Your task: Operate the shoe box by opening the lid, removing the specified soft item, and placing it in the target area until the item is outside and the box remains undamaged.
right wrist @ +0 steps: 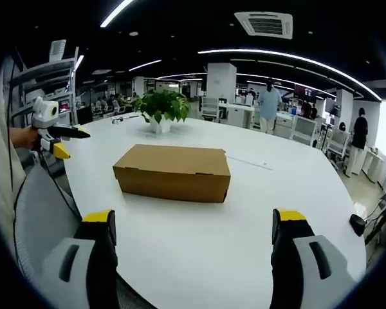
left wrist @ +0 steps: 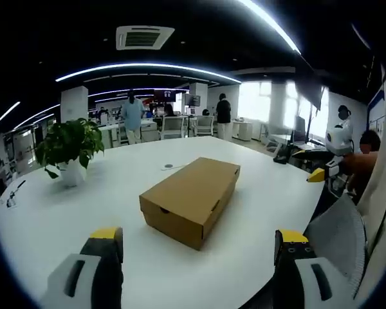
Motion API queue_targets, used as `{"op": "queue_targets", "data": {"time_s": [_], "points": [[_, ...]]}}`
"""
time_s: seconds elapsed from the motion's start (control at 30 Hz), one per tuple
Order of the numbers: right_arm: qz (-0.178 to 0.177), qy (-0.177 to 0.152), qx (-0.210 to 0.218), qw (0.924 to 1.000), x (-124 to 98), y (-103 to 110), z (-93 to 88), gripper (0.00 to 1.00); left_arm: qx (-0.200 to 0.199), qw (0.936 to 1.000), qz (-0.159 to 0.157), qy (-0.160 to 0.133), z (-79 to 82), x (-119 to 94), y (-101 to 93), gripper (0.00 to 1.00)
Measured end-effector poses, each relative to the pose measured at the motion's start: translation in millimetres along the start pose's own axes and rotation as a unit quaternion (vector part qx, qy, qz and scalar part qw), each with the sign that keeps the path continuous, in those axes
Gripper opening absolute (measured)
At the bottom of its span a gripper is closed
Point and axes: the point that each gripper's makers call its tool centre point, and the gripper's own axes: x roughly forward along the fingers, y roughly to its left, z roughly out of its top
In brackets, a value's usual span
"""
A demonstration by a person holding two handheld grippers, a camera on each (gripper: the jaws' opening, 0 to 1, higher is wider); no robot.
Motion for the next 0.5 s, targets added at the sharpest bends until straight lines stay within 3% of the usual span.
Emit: {"op": "queue_targets", "data": {"time_s": [0.5], "points": [[0.002,0.002,-0.001,1.0000,2.2,0.1,-0.3,0.96,-0.002,1.0000,-0.003,0.001,0.1,2.3,-1.7,1.00]]}}
